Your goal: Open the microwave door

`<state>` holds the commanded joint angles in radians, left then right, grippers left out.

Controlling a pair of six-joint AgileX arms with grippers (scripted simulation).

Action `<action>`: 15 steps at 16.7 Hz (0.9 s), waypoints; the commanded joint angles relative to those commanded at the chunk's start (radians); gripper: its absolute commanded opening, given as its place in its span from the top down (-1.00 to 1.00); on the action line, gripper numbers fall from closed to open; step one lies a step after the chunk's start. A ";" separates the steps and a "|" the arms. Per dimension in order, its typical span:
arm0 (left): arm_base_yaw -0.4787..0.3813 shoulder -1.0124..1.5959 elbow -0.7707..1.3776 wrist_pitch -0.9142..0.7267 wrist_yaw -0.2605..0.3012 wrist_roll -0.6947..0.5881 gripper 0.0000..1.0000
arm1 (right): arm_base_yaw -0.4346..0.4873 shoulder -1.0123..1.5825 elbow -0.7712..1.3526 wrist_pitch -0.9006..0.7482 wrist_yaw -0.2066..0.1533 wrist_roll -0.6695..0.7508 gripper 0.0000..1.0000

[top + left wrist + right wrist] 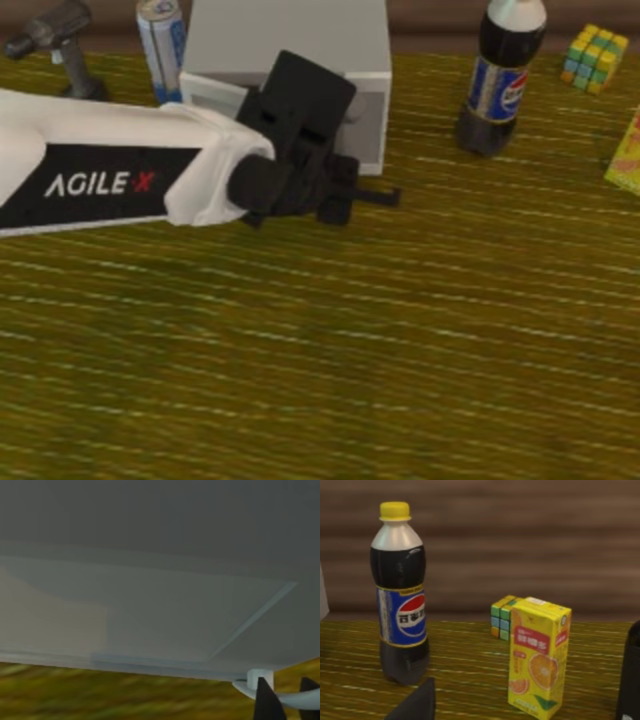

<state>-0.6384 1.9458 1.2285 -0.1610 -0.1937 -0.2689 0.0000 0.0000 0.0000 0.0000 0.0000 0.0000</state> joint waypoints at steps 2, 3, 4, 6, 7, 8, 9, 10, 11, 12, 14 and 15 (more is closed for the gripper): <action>0.000 0.000 0.000 0.000 0.000 0.000 1.00 | 0.000 0.000 0.000 0.000 0.000 0.000 -1.00; 0.000 0.000 0.000 0.000 0.000 0.000 1.00 | 0.000 0.000 0.000 0.000 0.000 0.000 -1.00; 0.000 0.000 0.000 0.000 0.000 0.000 1.00 | 0.000 0.000 0.000 0.000 0.000 0.000 -1.00; 0.000 0.000 0.000 0.000 0.000 0.000 1.00 | 0.000 0.000 0.000 0.000 0.000 0.000 -1.00; 0.000 0.000 0.000 0.000 0.000 0.000 1.00 | 0.000 0.000 0.000 0.000 0.000 0.000 -1.00; 0.000 0.000 0.000 0.000 0.000 0.000 1.00 | 0.000 0.000 0.000 0.000 0.000 0.000 -1.00; 0.000 0.000 0.000 0.000 0.000 0.000 1.00 | 0.000 0.000 0.000 0.000 0.000 0.000 -1.00; 0.000 0.000 0.000 0.000 0.000 0.000 1.00 | 0.000 0.000 0.000 0.000 0.000 0.000 -1.00; 0.000 0.000 0.000 0.000 0.000 0.000 1.00 | 0.000 0.000 0.000 0.000 0.000 0.000 -1.00; 0.000 0.000 0.000 0.000 0.000 0.000 1.00 | 0.000 0.000 0.000 0.000 0.000 0.000 -1.00; -0.007 0.001 0.002 0.000 0.009 -0.002 1.00 | 0.000 0.000 0.000 0.000 0.000 0.000 -1.00; -0.003 -0.003 -0.007 0.003 0.014 0.007 1.00 | 0.000 0.000 0.000 0.000 0.000 0.000 -1.00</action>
<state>-0.6417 1.9426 1.2215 -0.1581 -0.1802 -0.2624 0.0000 0.0000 0.0000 0.0000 0.0000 0.0000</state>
